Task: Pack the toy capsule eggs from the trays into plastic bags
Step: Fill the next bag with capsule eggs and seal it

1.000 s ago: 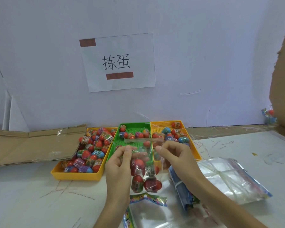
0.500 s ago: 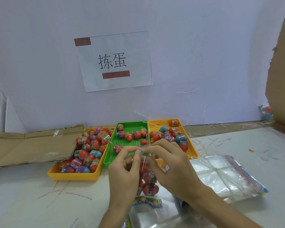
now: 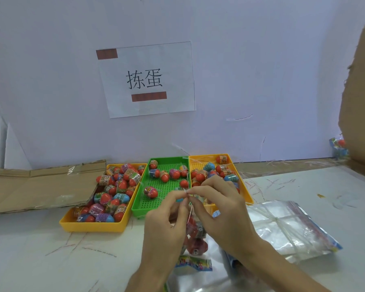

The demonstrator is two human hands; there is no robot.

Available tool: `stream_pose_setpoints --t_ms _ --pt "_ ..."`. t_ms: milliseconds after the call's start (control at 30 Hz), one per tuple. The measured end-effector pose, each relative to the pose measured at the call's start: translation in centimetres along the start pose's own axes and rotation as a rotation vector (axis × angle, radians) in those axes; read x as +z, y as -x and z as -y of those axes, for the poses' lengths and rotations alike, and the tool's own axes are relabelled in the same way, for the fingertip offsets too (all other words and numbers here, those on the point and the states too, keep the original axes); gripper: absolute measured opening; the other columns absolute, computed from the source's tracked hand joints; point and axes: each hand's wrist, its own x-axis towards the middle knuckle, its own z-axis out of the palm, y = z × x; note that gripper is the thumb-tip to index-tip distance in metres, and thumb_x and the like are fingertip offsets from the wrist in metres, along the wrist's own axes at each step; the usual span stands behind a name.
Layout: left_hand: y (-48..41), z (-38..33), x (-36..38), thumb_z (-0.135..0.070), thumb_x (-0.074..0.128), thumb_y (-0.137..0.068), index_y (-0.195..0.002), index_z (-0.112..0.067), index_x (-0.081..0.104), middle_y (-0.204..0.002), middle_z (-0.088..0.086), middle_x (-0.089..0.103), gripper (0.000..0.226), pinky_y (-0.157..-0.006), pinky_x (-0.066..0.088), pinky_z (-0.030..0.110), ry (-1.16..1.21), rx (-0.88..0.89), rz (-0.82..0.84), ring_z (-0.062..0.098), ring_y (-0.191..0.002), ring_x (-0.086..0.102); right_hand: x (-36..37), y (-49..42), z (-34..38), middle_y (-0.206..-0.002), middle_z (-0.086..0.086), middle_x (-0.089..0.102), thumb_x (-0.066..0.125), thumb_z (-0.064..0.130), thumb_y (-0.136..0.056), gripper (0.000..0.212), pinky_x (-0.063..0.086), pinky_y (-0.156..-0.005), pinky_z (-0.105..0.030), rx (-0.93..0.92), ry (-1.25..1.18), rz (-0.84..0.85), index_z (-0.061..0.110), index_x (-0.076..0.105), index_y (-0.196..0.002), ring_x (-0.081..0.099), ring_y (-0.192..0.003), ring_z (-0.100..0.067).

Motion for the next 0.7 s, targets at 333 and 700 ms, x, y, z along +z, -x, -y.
stream_pose_setpoints --t_ms 333,700 --pt "0.29 1.02 0.24 -0.04 0.047 -0.101 -0.114 -0.06 0.055 -0.071 -0.006 0.067 0.025 -0.055 0.056 0.04 -0.052 0.063 0.055 0.014 -0.062 0.067 -0.06 0.07 -0.14 -0.086 0.007 0.066 0.071 0.022 -0.091 0.008 0.041 -0.077 -0.021 -0.032 0.03 -0.031 0.016 0.077 -0.093 0.054 -0.08 -0.003" --pt "0.49 0.37 0.58 -0.042 0.046 -0.1 -0.115 -0.055 0.058 -0.08 -0.017 0.068 0.024 -0.06 0.057 0.023 -0.068 0.091 0.065 0.003 -0.067 0.068 -0.35 -0.2 -0.58 -0.086 0.009 0.063 0.071 0.011 -0.088 0.005 0.038 -0.077 -0.021 -0.001 0.045 0.012 0.016 0.07 -0.089 0.044 -0.077 0.003"
